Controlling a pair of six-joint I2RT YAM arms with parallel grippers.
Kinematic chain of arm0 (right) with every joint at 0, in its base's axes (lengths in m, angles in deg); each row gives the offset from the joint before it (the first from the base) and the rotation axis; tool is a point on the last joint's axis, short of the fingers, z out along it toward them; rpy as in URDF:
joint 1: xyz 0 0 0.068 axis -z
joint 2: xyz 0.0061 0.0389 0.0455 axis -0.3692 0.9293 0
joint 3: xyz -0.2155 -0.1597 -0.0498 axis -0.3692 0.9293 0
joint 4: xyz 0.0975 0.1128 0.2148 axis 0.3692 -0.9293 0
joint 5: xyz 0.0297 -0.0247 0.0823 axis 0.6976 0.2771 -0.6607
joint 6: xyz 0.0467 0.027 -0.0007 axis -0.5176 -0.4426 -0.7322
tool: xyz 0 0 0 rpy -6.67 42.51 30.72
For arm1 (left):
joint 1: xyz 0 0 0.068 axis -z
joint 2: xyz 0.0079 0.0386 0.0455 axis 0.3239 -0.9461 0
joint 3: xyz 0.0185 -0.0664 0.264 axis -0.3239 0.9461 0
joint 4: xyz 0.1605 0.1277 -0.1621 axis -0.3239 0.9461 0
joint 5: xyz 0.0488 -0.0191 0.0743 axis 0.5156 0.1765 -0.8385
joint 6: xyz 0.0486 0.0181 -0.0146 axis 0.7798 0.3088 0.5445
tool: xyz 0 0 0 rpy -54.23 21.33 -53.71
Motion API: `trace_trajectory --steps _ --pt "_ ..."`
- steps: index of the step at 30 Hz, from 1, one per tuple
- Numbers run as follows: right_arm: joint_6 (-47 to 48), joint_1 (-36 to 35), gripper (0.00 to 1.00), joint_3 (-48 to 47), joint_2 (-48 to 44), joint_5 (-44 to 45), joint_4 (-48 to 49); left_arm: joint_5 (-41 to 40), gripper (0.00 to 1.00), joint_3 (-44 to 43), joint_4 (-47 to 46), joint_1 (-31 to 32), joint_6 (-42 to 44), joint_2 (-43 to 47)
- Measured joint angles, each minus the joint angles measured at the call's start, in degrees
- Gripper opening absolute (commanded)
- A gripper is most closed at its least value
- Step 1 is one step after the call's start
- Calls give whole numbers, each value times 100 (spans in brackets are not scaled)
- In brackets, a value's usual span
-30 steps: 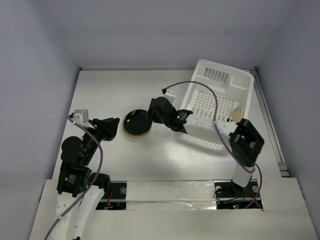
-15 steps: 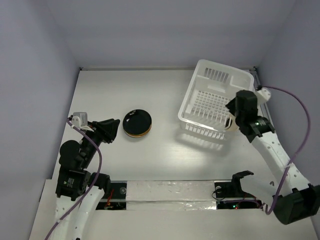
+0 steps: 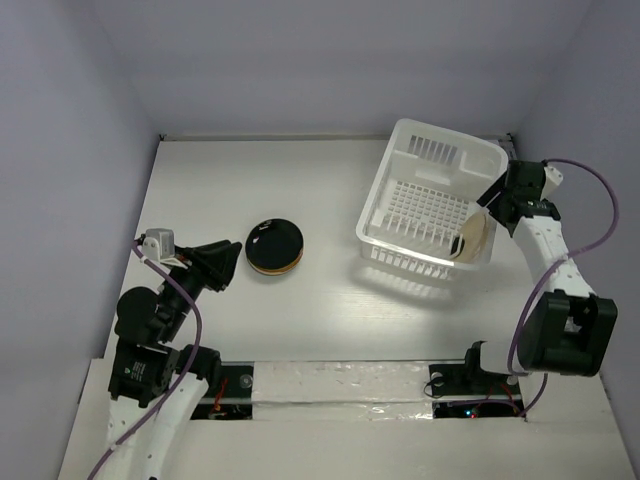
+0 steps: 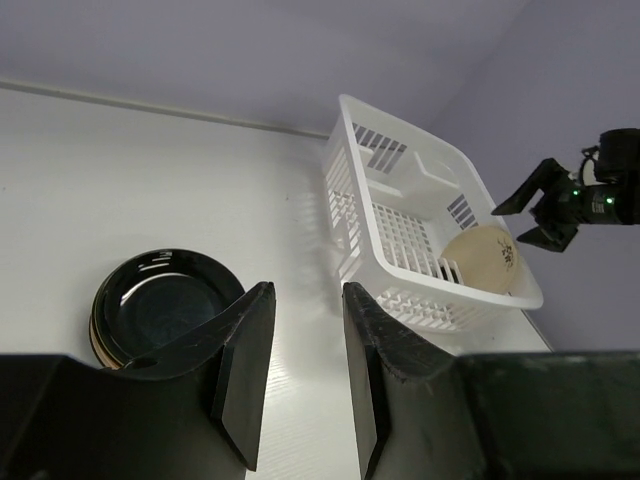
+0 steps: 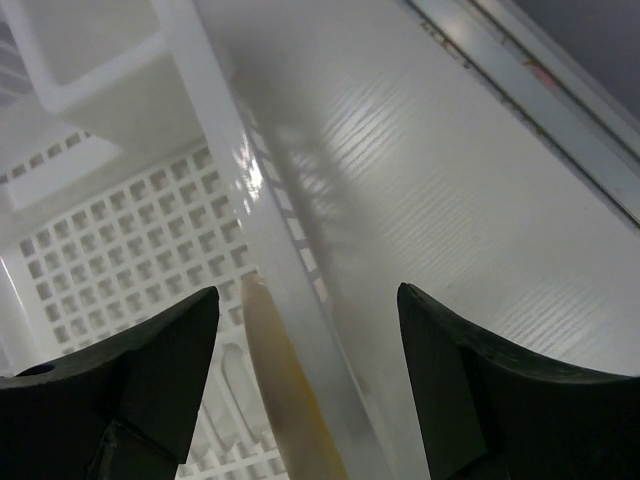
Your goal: Unload the plates from the dish rack
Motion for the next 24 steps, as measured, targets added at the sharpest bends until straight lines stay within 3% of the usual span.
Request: trace_trajectory --steps 4,7,10,17,19,20,24 --pt "299 -2 70 -179 470 -402 151 0 31 0 0 28 0 9" --pt "490 -2 57 -426 831 -501 195 2 31 0 0 28 0 15" --pt "752 -2 34 -688 1207 -544 223 0 31 0 0 28 0 20" --pt "1700 0 31 -1233 1794 -835 313 -22 30 0 2 28 0 17" --pt "1934 0 39 -1338 1897 -938 389 -44 30 0 4 28 -2 17" --pt "2026 0 52 -1397 1937 -979 424 -52 30 0 2 28 -2 17" --pt "2234 0 81 -1668 1996 -942 529 -83 30 0 2 28 -2 15"
